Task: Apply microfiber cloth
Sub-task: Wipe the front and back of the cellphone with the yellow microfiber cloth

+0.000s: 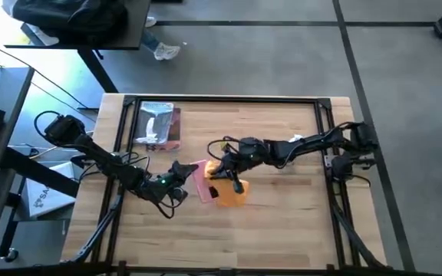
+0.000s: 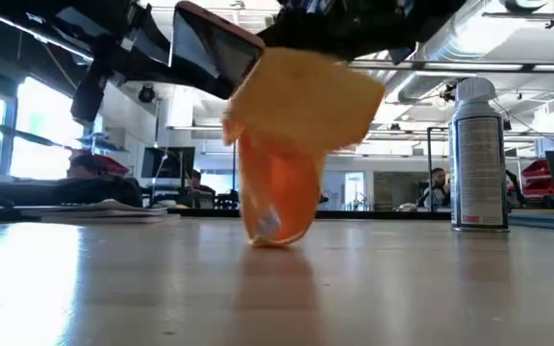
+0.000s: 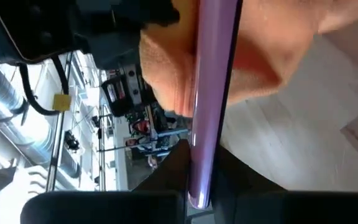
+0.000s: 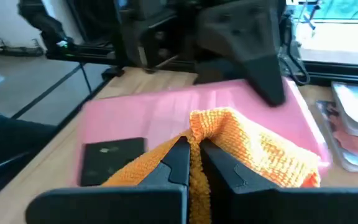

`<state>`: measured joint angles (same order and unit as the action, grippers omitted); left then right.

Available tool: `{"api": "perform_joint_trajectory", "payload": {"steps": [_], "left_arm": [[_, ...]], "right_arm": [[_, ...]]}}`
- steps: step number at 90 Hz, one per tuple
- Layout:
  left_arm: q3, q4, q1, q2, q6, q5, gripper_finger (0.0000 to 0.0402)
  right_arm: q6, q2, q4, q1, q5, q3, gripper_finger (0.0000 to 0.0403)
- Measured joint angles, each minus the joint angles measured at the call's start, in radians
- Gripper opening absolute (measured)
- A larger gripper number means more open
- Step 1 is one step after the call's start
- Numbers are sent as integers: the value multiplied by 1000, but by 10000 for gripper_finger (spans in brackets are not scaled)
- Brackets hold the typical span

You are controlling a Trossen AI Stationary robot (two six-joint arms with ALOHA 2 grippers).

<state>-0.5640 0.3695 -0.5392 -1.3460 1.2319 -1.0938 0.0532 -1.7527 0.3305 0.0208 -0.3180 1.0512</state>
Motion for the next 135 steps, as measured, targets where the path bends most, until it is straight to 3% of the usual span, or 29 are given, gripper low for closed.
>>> {"api": "perform_joint_trajectory", "payload": {"steps": [48, 93, 135], "left_arm": [[-2, -18, 42, 0, -70, 32, 12], [-2, -28, 33, 0, -109, 38, 12], [-2, -123, 31, 1, -207, 17, 12]], "right_arm": [[-53, -1, -24, 118, -47, 0, 0], [-53, -1, -44, 41, 158, -1, 0], [-53, -2, -105, 112, 109, -2, 0]]}}
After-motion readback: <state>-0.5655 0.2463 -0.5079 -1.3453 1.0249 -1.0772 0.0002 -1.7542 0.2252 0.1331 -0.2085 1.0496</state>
